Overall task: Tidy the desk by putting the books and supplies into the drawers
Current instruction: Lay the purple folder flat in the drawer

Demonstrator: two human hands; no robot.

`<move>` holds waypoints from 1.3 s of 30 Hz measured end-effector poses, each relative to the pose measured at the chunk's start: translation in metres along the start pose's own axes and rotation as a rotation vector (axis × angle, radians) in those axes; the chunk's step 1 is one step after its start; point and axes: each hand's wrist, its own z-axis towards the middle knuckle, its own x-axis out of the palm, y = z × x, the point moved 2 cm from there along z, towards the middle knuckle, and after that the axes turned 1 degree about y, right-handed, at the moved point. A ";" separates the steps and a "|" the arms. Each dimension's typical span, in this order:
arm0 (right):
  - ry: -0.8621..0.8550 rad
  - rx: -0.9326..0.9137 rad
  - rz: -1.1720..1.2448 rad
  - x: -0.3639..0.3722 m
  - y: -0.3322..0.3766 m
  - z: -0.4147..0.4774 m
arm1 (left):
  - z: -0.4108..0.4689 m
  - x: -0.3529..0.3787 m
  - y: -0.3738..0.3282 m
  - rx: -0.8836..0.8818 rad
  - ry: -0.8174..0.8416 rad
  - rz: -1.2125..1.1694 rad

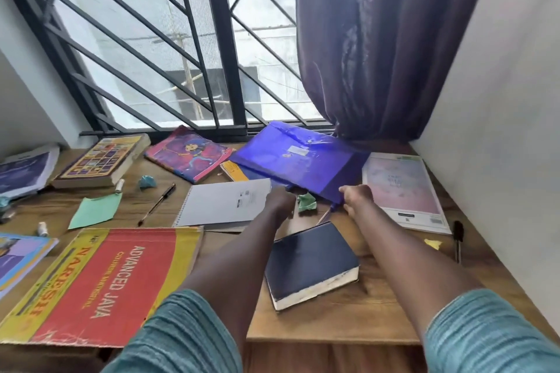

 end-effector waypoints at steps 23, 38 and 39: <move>0.458 -0.063 0.680 0.012 0.026 -0.060 | -0.062 -0.045 0.074 -0.014 -0.175 -0.333; 0.567 0.004 0.605 -0.075 -0.115 -0.311 | -0.278 -0.080 0.112 -0.024 -0.124 -1.131; 0.573 0.016 0.616 -0.080 -0.129 -0.326 | -0.292 -0.075 0.123 -0.014 -0.121 -1.108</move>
